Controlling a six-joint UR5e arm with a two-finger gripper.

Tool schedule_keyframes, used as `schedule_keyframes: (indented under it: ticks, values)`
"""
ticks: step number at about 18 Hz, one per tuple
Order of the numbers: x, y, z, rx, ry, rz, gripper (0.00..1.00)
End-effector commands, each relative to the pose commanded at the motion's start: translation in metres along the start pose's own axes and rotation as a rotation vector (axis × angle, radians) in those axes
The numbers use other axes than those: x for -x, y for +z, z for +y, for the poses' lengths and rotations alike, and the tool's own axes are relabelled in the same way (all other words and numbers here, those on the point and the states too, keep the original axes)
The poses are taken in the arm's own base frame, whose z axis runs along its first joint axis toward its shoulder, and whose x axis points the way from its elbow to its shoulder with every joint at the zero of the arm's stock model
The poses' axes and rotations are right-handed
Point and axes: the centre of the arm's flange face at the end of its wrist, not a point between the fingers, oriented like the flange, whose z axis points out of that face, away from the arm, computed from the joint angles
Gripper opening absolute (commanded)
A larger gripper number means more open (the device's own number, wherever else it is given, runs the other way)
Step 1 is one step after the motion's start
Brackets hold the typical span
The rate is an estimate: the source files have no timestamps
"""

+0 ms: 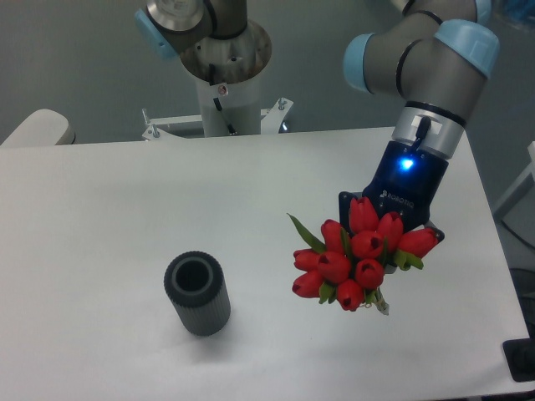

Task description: Place the flowers on the table

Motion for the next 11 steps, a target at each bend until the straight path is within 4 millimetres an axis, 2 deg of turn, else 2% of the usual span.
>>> schedule_keyframes:
  ticks: [8,11]
  values:
    - [0.002,-0.007,-0.001,0.002,0.012,-0.011,0.37]
    - [0.006,-0.013,0.000,0.068,0.022,-0.057,0.36]
